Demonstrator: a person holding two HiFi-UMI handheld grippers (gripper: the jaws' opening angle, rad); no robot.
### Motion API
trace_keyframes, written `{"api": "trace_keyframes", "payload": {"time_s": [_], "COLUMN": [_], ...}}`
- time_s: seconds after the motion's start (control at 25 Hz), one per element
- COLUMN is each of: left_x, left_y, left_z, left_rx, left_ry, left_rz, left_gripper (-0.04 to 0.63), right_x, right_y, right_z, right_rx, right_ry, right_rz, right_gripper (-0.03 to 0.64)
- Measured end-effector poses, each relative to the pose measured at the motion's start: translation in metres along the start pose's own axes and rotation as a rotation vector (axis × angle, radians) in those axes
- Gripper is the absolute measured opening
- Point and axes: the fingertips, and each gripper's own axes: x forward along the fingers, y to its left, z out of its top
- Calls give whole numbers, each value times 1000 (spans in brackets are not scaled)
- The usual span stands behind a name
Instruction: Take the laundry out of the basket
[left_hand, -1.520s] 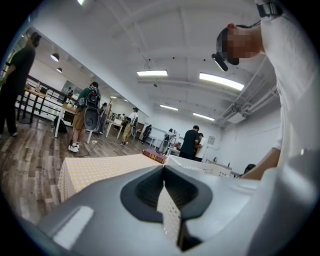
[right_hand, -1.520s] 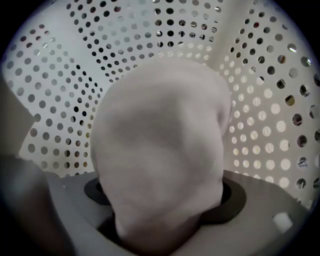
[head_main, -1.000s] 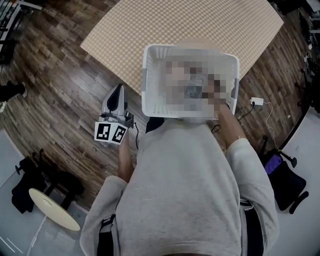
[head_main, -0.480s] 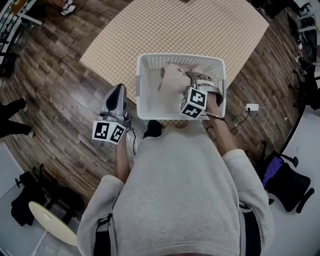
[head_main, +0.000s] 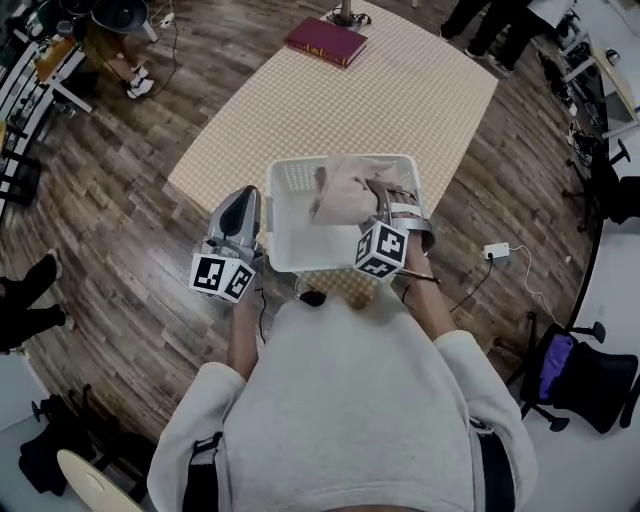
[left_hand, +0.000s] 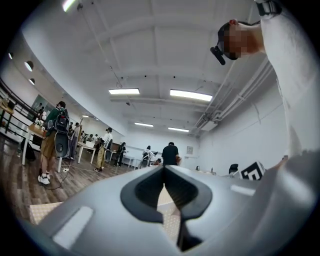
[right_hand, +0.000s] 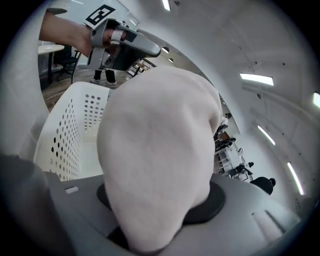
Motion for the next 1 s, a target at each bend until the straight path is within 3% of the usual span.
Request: {"api": "trace_keyframes", "payload": {"time_s": [0.08,0.2,0.36,0.44,0.6,0.76,1.0], "left_x": [4,9,8,5,-3,-17,-32], "left_y": [-6,-11,-17,-19,-19,-16,-12], "left_z": [-1,0,0,0,-6,-9,-5], "left_rx": [9,5,5,0,-9,-9,-3], "left_ry": [-7,-10,7,10,21,41,31], "left_rz": [-22,-40,-69,-82,-109,-123,-118], "left_gripper": [8,8,8,8,8,8,8], "right_x": [-4,-13,-41,-52,-59,-68,-86], "right_y": [-2,-8,-20,-30,-31,-19,-21], "right_z": [-4,-2,17,21,17,13,19], "right_rx": [90,353,835,983,1026,1035,1041], "right_ry": [-28,-143,-443,-545,-544,-506,-529], "right_rz": [-4,15,111,95,1,-34,-79], "right_gripper": [253,254,255,255,256,256,256]}}
